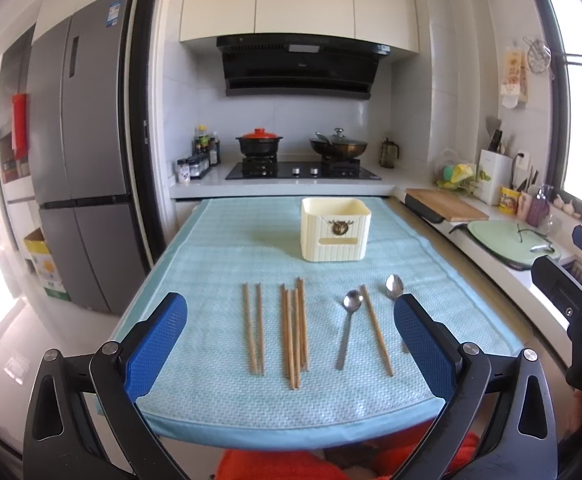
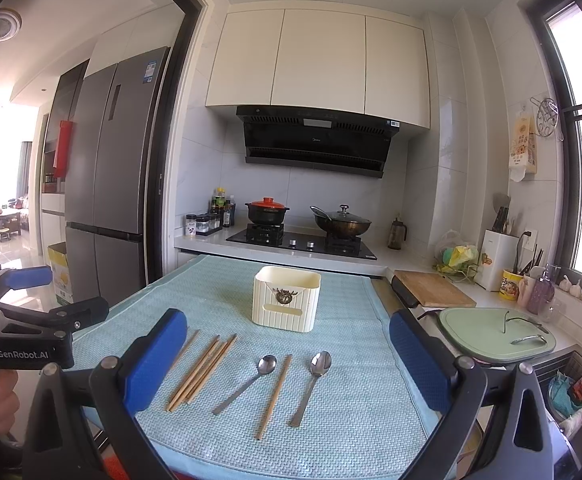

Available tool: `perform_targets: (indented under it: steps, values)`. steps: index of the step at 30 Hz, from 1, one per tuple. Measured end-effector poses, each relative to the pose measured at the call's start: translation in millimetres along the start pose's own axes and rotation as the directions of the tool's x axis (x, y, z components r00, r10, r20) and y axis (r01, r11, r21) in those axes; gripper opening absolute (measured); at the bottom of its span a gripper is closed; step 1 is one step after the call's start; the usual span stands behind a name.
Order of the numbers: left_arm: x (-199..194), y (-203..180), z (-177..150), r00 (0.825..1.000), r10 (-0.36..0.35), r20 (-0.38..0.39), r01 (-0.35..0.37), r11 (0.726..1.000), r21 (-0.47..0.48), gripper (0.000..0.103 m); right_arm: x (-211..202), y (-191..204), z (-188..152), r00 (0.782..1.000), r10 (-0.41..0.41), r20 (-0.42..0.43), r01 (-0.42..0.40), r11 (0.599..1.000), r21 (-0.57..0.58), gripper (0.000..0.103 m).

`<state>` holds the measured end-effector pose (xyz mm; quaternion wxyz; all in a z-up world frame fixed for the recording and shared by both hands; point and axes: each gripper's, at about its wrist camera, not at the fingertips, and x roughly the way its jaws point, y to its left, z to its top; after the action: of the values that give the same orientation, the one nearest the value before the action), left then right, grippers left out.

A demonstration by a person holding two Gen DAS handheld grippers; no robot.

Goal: Organize utensils

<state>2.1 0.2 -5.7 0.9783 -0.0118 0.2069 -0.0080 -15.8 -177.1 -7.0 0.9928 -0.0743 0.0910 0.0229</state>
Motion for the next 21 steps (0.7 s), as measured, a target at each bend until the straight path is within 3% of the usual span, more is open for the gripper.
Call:
perform_targets:
  steps: [21]
  values:
    - [-0.4,-1.1,3.0,1.000,0.001,0.002,-0.001,1.000,0.002,0.103,-0.6,-0.4,-0.7,1.000,-0.001,0.003,0.001,1.000,0.000,0.103]
